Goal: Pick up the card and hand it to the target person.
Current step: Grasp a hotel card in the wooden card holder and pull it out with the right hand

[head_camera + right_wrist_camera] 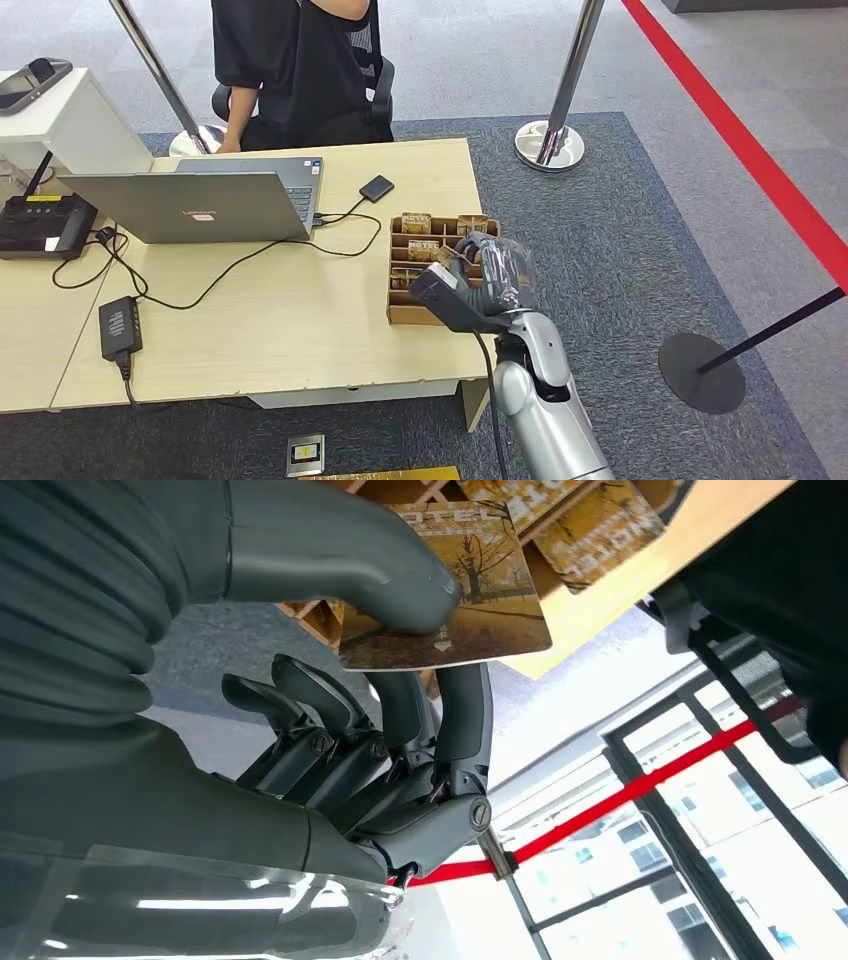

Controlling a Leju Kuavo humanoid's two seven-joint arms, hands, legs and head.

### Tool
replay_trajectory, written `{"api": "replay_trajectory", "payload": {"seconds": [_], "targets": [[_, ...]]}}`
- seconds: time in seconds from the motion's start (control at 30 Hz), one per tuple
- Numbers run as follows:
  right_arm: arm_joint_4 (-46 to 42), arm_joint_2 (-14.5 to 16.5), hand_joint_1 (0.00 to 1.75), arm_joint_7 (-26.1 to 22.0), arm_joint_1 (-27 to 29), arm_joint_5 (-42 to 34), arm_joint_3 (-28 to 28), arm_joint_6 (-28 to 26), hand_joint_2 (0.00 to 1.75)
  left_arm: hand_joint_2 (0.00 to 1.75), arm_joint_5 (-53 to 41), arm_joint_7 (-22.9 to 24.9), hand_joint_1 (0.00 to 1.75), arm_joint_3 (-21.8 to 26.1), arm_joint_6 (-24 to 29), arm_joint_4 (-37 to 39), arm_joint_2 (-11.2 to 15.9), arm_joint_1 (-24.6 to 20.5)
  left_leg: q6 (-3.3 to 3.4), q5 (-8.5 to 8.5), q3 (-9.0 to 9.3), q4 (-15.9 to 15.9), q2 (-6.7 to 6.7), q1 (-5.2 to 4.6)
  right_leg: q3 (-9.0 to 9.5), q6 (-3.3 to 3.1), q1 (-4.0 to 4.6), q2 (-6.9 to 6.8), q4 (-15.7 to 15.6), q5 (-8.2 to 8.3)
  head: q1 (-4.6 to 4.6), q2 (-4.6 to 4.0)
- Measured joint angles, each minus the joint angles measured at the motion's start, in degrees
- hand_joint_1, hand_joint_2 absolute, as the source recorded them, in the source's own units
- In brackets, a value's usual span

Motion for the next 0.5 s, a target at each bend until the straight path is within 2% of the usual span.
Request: {"api": "replay_trajectory", "payload": {"seconds": [0.5], "targets": [[-2.1, -0.1, 1.75, -2.3, -0.7, -2.9, 3.2, -1.5, 1.75, 0.0, 0.7, -0.3, 0.0, 0.1, 0.8, 0.0, 0.0, 0.5, 0.0, 0.01, -0.01, 0.0, 0.0, 0.0, 0.01, 0.0, 0.0, 0.0, 0.0, 0.0, 0.0, 0.0]]}}
